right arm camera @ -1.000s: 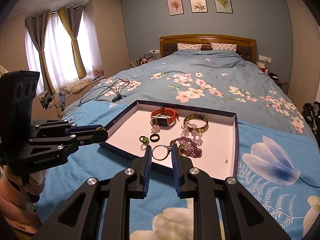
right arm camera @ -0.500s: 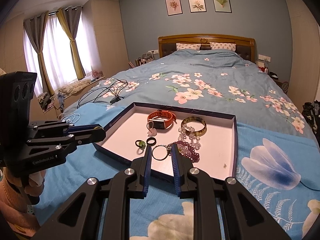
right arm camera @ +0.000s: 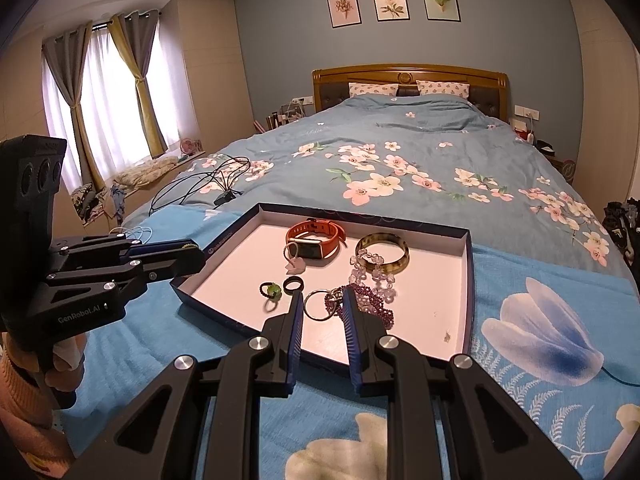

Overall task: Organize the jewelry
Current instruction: 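Lower amber ring into tray with left tool while right tool lowers silver ring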

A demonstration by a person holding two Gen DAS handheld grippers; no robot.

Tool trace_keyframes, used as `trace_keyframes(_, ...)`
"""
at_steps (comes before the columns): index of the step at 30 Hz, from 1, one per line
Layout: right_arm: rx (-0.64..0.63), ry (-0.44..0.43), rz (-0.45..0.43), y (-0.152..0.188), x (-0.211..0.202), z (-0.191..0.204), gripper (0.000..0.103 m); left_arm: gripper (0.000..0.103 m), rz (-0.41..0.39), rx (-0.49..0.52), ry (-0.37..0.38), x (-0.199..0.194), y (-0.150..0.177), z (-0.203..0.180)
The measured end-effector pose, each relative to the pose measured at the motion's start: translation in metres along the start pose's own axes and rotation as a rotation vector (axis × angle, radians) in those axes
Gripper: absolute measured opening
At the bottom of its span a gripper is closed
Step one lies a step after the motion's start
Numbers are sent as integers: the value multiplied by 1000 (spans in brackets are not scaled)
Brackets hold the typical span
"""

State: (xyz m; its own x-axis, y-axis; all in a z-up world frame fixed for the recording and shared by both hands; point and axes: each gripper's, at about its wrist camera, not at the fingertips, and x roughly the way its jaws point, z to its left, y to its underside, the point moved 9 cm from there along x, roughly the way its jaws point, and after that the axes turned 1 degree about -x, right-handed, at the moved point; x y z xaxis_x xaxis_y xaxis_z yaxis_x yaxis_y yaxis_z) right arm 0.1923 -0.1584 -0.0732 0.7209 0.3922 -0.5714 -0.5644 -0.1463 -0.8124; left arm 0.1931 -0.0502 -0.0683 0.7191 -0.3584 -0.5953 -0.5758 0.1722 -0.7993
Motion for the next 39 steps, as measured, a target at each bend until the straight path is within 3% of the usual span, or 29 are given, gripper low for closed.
trace_keyframes(39,-1,4,31,1,17,-5,18,13,26,-22,-24,30,1,11)
